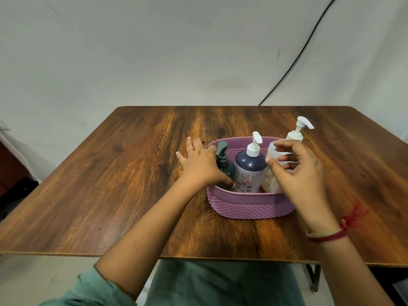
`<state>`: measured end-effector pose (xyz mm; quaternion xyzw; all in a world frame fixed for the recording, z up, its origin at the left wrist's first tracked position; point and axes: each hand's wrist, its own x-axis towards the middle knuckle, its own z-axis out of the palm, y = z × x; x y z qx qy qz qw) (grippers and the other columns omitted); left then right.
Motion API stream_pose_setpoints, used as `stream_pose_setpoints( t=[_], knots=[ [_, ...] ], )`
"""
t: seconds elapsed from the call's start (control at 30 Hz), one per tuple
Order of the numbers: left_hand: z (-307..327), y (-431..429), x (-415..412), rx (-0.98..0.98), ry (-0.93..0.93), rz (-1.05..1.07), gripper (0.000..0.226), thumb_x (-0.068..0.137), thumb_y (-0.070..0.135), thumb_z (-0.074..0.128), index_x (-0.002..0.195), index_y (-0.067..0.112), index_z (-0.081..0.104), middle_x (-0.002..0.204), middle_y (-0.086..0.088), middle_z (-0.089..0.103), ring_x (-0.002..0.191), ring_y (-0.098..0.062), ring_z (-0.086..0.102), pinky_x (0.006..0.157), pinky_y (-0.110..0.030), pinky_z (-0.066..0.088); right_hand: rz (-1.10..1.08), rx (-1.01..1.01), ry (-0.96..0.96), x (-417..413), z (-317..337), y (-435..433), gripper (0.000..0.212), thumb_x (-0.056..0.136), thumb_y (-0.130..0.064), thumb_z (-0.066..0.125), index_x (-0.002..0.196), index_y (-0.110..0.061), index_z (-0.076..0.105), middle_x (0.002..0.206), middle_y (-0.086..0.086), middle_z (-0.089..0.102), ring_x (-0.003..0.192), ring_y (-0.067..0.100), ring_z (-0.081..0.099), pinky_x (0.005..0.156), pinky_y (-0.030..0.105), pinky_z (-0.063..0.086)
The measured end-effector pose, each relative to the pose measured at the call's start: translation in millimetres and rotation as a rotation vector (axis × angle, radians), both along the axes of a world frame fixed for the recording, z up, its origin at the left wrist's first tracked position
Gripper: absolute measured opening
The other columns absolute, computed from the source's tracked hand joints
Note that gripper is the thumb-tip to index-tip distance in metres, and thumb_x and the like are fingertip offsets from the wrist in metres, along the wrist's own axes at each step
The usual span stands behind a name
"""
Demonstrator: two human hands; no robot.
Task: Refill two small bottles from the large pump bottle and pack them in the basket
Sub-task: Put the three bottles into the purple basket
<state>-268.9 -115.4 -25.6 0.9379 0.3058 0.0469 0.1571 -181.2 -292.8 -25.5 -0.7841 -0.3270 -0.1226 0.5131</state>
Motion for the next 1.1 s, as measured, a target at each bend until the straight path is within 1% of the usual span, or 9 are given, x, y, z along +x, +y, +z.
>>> stream_pose_setpoints(
  t=[0.2, 0.27, 0.33, 0.47, 0.57, 0.63, 0.77, 0.97, 1.1],
  knots=[
    [6.4, -1.4, -1.2, -0.108, 0.054, 0.01, 0.117, 0.06, 0.058, 0.079, 0.15, 0.02, 0.015, 0.159, -0.01, -0.001, 0.145, -0.033, -0.016, 0.112, -0.064, -0.005, 0.04, -0.053, 0.052, -2.5, 0.8, 11.1, 0.038, 0.079, -0.02, 0.073, 0.114, -0.02, 0.06, 0.105, -0.005, 0.061, 0.093, 0.011, 0.059, 0.078, 0.025, 0.051],
    [12.0, 3.3, -8.9, -0.292, -0.06, -0.054, 0.11, 0.06, 0.054, 0.081, 0.148, 0.022, 0.022, 0.158, -0.007, 0.013, 0.146, -0.033, 0.004, 0.115, -0.06, 0.009, 0.049, -0.052, 0.065, -1.5, 1.4, 11.5, 0.04, 0.079, -0.02, 0.073, 0.116, -0.02, 0.059, 0.108, -0.006, 0.059, 0.096, 0.01, 0.058, 0.079, 0.024, 0.049],
    [18.1, 14.4, -21.6, -0.593, -0.275, -0.167, 0.098, 0.059, 0.047, 0.082, 0.141, 0.024, 0.035, 0.147, -0.004, 0.036, 0.134, -0.021, 0.038, 0.108, -0.045, 0.038, 0.067, -0.042, 0.102, 0.4, 0.6, 11.5, 0.04, 0.08, -0.022, 0.072, 0.117, -0.021, 0.058, 0.111, -0.006, 0.059, 0.099, 0.01, 0.058, 0.079, 0.023, 0.049],
    [23.9, 36.2, -38.9, -0.861, -0.556, -0.344, 0.072, 0.073, 0.025, 0.076, 0.136, 0.025, 0.041, 0.134, 0.002, 0.054, 0.121, -0.009, 0.054, 0.098, -0.03, 0.048, 0.055, 0.054, 0.082, -4.0, 2.8, 11.1, 0.032, 0.083, -0.025, 0.069, 0.113, -0.023, 0.059, 0.108, -0.003, 0.062, 0.096, 0.009, 0.06, 0.076, 0.02, 0.05],
    [20.8, 38.6, -33.2, -0.825, -0.492, -0.437, 0.057, 0.083, 0.016, 0.068, 0.135, 0.021, 0.045, 0.131, 0.001, 0.056, 0.119, -0.01, 0.056, 0.1, -0.033, 0.048, 0.086, 0.13, 0.002, -21.7, 10.8, 17.8, 0.021, 0.084, -0.029, 0.068, 0.104, -0.023, 0.063, 0.099, -0.004, 0.064, 0.083, 0.002, 0.061, 0.067, 0.013, 0.05],
    [13.7, 33.4, -25.7, -0.705, -0.407, -0.488, 0.055, 0.082, 0.013, 0.07, 0.132, 0.017, 0.049, 0.126, 0.001, 0.058, 0.116, -0.012, 0.057, 0.1, -0.033, 0.048, 0.184, 0.069, 0.039, -36.8, 14.0, 29.5, 0.022, 0.081, -0.038, 0.069, 0.099, -0.028, 0.063, 0.093, -0.008, 0.065, 0.077, 0.001, 0.061, 0.063, 0.013, 0.05],
    [-3.4, 23.4, -14.8, -0.459, -0.44, -0.44, 0.045, 0.076, 0.011, 0.072, 0.118, 0.016, 0.057, 0.106, 0.007, 0.065, 0.101, -0.011, 0.063, 0.088, -0.032, 0.052, 0.133, -0.118, -0.005, -45.8, 12.3, 57.7, 0.042, 0.073, -0.057, 0.068, 0.103, -0.028, 0.064, 0.092, -0.011, 0.066, 0.076, 0.003, 0.061, 0.073, 0.03, 0.054],
    [-11.0, 24.1, -9.5, -0.316, -0.445, -0.363, 0.041, 0.073, 0.02, 0.073, 0.112, 0.013, 0.063, 0.103, 0.001, 0.068, 0.094, -0.013, 0.064, 0.085, -0.04, 0.053, 0.108, -0.163, -0.022, -41.8, 13.7, 71.4, 0.035, 0.076, -0.042, 0.069, 0.104, -0.021, 0.067, 0.087, -0.005, 0.068, 0.08, 0.008, 0.063, 0.08, 0.036, 0.054],
    [-8.6, 23.1, -10.0, -0.346, -0.449, -0.392, 0.039, 0.073, 0.013, 0.075, 0.111, 0.015, 0.064, 0.101, 0.004, 0.067, 0.095, -0.009, 0.063, 0.086, -0.032, 0.053, 0.165, -0.168, 0.003, -39.4, 15.9, 67.4, 0.033, 0.076, -0.033, 0.066, 0.106, -0.019, 0.069, 0.087, -0.004, 0.068, 0.08, 0.008, 0.064, 0.078, 0.034, 0.056]
  ],
)
